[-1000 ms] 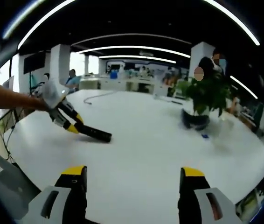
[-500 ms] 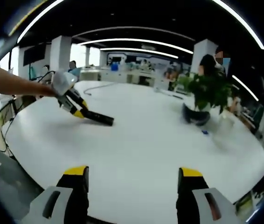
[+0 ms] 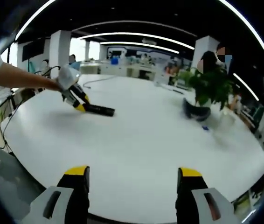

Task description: Press the specified remote control buttons in sequence, fully releasing each button before pressing the next.

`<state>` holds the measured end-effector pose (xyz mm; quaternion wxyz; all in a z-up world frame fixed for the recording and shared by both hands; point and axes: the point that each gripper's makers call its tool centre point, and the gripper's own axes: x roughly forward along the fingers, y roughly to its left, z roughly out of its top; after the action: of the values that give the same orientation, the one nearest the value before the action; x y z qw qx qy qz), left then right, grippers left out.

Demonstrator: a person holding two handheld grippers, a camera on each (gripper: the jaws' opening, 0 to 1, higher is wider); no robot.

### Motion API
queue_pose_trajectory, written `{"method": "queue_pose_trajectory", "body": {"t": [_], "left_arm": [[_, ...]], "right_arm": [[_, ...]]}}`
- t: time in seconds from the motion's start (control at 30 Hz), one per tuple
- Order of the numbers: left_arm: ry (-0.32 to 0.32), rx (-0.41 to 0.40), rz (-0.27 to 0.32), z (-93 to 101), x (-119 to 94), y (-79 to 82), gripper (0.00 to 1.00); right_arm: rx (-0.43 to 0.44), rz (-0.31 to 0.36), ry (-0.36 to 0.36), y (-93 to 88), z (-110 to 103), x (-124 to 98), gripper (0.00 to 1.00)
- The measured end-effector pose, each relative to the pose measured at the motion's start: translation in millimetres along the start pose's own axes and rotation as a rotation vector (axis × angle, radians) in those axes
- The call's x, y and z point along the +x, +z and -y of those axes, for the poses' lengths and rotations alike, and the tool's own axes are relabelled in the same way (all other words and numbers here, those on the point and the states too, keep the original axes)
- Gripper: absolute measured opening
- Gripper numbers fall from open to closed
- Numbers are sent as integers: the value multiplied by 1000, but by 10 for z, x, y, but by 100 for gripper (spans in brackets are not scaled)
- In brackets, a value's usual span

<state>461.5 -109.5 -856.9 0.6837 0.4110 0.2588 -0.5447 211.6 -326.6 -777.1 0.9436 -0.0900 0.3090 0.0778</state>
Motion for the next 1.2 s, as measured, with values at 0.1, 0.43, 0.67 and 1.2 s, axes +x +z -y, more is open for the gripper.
{"method": "queue_pose_trajectory", "body": {"t": [0.1,0.43,0.67,1.2], "left_arm": [[-1,-19,12,8,6,6,24],[89,-111,6,-80,-21,-31,34],[114,-420,81,36,-43,-77,57],[362,-745,407,471,-970,169,99]], "right_arm": [[-4,-6,3,-5,-8,3,75],[-7,11,-7,25,4,-14,73],[-4,26,-10,50,13,-31,71],[43,152,-44,247,117,-130,82]]}}
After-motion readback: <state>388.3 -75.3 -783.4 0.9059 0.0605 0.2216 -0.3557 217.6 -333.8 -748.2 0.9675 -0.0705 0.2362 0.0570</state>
